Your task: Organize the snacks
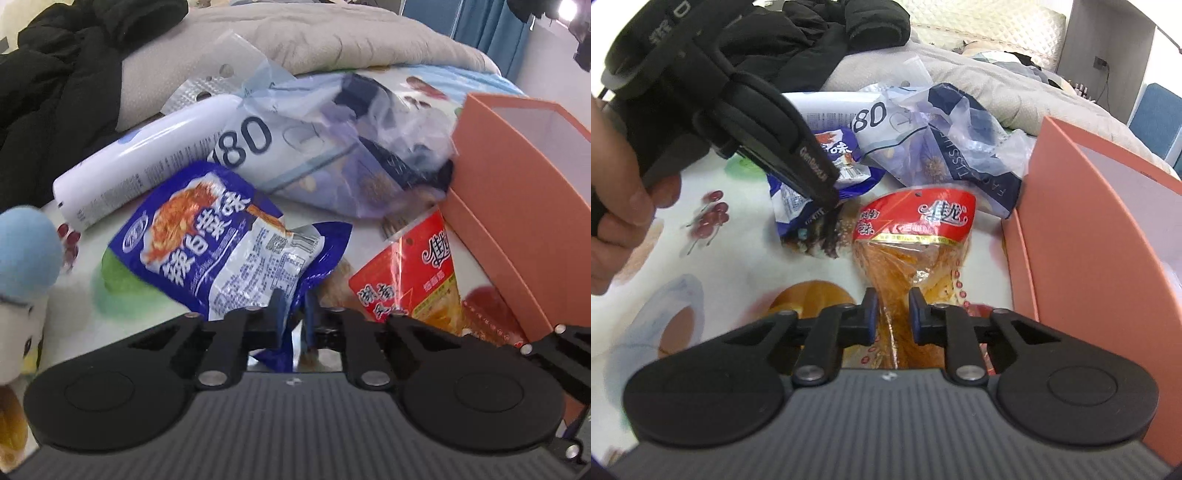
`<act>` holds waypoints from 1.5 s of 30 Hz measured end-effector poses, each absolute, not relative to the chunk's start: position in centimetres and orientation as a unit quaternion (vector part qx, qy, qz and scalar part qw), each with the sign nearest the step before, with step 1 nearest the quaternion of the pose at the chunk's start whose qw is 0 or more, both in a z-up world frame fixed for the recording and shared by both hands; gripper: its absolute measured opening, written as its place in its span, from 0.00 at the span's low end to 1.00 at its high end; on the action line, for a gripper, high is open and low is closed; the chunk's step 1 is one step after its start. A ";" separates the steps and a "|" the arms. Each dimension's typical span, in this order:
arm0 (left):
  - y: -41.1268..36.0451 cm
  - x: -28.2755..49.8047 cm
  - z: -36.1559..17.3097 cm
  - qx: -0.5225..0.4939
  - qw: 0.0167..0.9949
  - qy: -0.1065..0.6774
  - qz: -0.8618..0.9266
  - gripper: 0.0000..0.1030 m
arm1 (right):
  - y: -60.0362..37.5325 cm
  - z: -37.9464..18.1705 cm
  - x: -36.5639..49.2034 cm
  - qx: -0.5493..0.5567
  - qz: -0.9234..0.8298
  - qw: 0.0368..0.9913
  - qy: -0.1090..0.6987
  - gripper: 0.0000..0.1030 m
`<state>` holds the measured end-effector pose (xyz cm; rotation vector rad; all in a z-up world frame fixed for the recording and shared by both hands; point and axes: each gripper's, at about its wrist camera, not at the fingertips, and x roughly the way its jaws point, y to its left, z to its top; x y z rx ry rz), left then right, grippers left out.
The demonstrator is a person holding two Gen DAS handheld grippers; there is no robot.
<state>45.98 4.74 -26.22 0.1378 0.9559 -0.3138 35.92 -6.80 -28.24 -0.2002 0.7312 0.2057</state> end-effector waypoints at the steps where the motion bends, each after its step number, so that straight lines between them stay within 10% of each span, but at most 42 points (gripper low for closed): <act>1: 4.6 45.3 -26.2 0.069 0.874 0.457 -0.150 0.05 | -6.8 -28.1 35.5 -0.097 0.100 0.924 0.356 0.20; 45: 12.3 9.6 -24.2 -0.168 0.863 0.474 -0.045 0.02 | -8.4 -25.8 16.8 -0.098 0.176 0.904 0.376 0.20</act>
